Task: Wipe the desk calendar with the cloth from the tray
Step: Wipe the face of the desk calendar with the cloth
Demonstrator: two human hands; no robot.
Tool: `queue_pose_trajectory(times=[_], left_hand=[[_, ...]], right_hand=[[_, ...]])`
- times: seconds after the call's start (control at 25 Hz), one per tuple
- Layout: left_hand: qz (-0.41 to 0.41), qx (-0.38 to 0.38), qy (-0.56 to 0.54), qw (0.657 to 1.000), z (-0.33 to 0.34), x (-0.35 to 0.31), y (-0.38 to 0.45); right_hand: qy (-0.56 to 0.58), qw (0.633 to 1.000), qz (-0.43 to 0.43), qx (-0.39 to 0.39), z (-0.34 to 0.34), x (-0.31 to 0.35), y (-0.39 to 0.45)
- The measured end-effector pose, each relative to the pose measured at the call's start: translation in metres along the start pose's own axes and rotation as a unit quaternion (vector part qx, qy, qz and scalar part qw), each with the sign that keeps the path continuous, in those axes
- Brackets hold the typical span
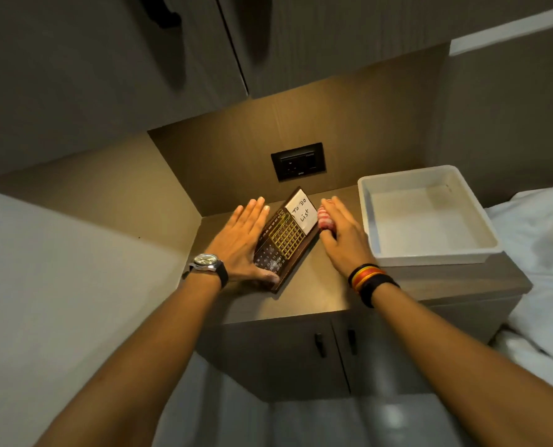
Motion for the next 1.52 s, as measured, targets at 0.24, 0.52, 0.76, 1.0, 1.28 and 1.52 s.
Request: queue_pose_trajectory(times=[0.24,0.52,0.76,1.0,1.28,1.52], left_hand=[[0.046,0.038,0.013,0.998,0.038,0.052,-0.001],[0.089,0.014,-0.034,0.995,0.050,0.037,0.010],[0.090,-0.008,-0.064,0.994,0.052,0.031,0.013],[0.078,-0.034,-0.141,0.986,0.057,0.022,0.016],[0.082,-0.037,-0.161,0.983,0.058,0.014,0.012],[0.068,-0.035,-0.175,0.982,0.057,0.007,0.014]], right_hand=[[0.061,0.997,0.040,-0.020,0.105,0.018,-0.033],[0.056,0.996,0.057,-0.047,0.147,0.014,-0.038],[0.031,0.997,0.043,-0.065,0.149,0.001,-0.042],[0.030,0.998,0.008,-0.048,0.161,0.007,-0.052],[-0.046,0.997,0.045,-0.036,0.130,-0.032,-0.060],[0.009,0.998,0.030,-0.050,0.159,-0.012,-0.082]])
Point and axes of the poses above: each hand's wrist, its own y-axis towards the middle knuckle, its own z-axis out of the palm, x = y × z, the point moved 1 cm from there along y, towards the middle knuckle, and after that the axes turned 14 degrees about y, right-handed, at the moved point
